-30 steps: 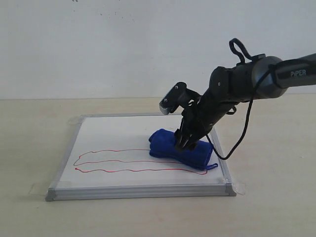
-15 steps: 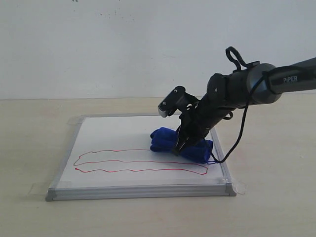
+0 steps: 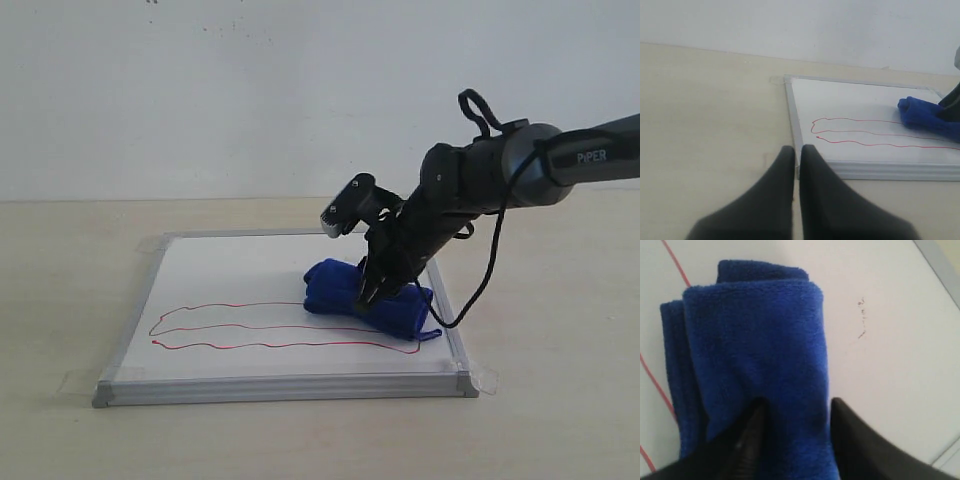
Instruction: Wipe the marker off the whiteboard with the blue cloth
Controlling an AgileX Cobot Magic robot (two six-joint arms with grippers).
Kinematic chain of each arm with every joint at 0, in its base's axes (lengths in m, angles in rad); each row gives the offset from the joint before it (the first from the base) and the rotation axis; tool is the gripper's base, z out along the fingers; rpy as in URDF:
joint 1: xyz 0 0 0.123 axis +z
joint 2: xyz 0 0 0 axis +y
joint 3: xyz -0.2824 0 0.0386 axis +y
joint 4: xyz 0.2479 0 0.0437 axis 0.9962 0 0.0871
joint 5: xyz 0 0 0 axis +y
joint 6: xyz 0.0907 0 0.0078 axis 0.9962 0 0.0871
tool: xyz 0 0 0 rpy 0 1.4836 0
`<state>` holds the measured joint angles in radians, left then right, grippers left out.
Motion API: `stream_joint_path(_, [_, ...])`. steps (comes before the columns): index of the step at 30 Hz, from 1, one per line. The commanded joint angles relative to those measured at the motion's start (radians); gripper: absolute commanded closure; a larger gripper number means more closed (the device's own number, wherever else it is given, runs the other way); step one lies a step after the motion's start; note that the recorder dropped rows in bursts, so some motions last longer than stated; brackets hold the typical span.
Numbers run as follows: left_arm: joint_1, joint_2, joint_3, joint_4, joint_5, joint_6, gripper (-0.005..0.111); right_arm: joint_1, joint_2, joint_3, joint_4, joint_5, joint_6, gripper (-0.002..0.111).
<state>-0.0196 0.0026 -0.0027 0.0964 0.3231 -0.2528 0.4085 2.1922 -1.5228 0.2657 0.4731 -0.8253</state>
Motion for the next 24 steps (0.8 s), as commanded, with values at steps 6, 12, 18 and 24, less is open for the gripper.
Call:
stream_joint_path(6, [-0.002, -0.003, 0.003, 0.0, -0.009, -0.01, 0.103, -0.002, -0.036, -0.02, -0.006, 0.164, -0.04, 0.05])
stream_joint_path(12, [-0.002, -0.003, 0.003, 0.0, -0.009, -0.01, 0.103, -0.002, -0.047, -0.084, 0.053, 0.211, -0.045, 0.042])
stream_joint_path(18, [-0.002, -0.003, 0.003, 0.0, -0.009, -0.01, 0.103, 0.0, -0.051, -0.094, 0.092, 0.28, -0.107, 0.042])
stream_joint_path(24, [-0.002, -0.003, 0.003, 0.0, -0.009, -0.01, 0.103, 0.016, -0.035, -0.094, 0.097, 0.269, -0.132, 0.042])
